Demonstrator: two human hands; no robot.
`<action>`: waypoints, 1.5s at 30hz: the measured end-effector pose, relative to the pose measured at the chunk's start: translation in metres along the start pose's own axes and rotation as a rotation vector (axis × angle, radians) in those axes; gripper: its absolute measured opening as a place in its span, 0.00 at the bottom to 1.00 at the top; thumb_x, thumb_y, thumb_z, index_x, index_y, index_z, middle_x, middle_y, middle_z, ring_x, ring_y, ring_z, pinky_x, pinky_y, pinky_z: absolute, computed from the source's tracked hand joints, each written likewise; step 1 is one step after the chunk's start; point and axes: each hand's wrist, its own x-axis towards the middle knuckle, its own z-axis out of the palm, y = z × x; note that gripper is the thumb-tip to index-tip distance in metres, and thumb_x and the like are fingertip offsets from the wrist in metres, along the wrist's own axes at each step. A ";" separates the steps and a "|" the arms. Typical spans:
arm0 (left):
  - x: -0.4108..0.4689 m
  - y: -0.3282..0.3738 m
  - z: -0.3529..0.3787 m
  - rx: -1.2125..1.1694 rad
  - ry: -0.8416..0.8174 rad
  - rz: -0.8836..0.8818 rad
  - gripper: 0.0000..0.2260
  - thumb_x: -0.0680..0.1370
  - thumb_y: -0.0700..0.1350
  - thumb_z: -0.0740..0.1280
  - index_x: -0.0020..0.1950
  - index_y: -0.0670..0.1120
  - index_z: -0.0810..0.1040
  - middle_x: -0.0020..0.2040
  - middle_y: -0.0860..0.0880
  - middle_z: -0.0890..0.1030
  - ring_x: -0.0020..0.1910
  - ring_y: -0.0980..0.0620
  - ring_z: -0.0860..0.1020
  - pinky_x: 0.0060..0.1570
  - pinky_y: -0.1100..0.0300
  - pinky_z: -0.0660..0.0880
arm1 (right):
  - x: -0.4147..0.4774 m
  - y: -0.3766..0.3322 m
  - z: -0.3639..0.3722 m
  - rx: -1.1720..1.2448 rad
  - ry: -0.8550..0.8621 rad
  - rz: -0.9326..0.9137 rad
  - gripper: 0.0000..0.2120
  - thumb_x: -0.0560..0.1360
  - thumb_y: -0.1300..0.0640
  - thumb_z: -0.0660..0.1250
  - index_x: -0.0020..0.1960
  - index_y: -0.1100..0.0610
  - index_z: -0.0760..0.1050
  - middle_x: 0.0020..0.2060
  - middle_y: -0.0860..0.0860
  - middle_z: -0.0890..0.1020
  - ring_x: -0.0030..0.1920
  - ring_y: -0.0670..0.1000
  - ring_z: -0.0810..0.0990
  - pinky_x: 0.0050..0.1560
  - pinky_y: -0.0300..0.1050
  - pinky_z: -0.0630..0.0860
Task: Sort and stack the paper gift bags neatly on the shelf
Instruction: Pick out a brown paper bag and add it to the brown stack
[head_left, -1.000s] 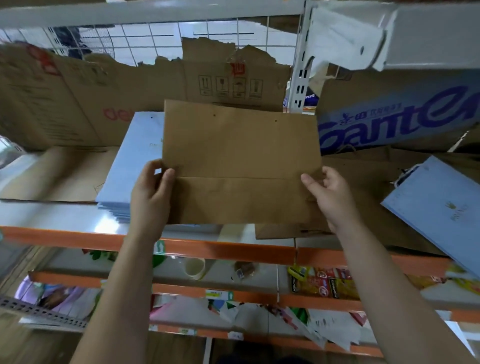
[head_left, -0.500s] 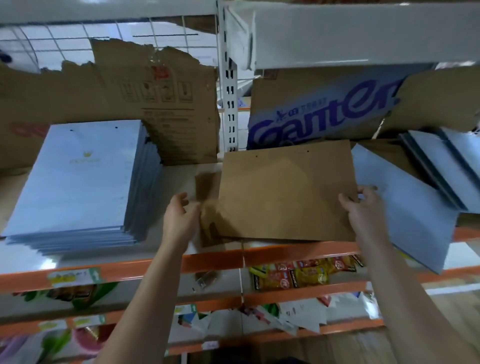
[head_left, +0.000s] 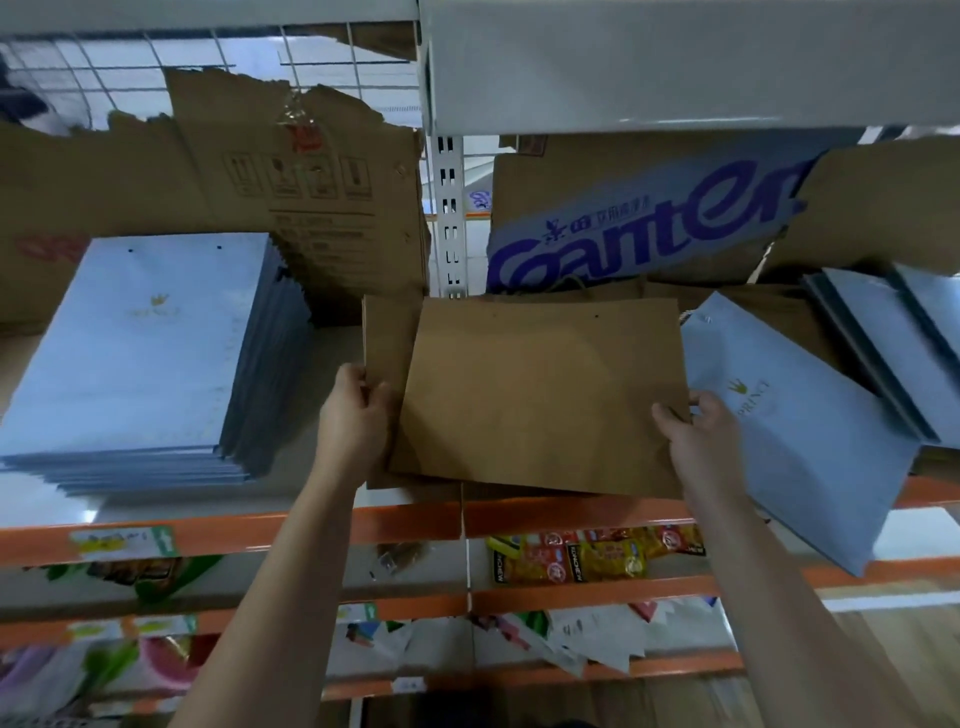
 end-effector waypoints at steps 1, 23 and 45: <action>-0.003 0.001 -0.005 0.060 0.048 0.070 0.12 0.82 0.45 0.59 0.65 0.47 0.68 0.53 0.50 0.76 0.47 0.50 0.76 0.44 0.53 0.74 | 0.002 0.000 0.001 0.010 -0.006 -0.003 0.15 0.68 0.43 0.67 0.52 0.47 0.75 0.51 0.48 0.82 0.51 0.54 0.81 0.55 0.61 0.77; -0.045 -0.091 -0.237 0.054 0.658 0.233 0.10 0.81 0.46 0.62 0.61 0.45 0.75 0.42 0.44 0.79 0.41 0.45 0.75 0.40 0.58 0.66 | -0.108 -0.073 0.147 0.222 -0.220 -0.232 0.03 0.79 0.55 0.64 0.52 0.53 0.75 0.46 0.49 0.82 0.47 0.52 0.81 0.49 0.52 0.78; 0.096 -0.148 -0.377 -0.141 0.589 0.311 0.11 0.77 0.52 0.61 0.56 0.50 0.76 0.50 0.45 0.81 0.49 0.46 0.79 0.51 0.49 0.74 | -0.172 -0.176 0.306 0.284 -0.177 -0.314 0.07 0.78 0.56 0.66 0.55 0.56 0.76 0.46 0.45 0.83 0.48 0.40 0.81 0.51 0.39 0.76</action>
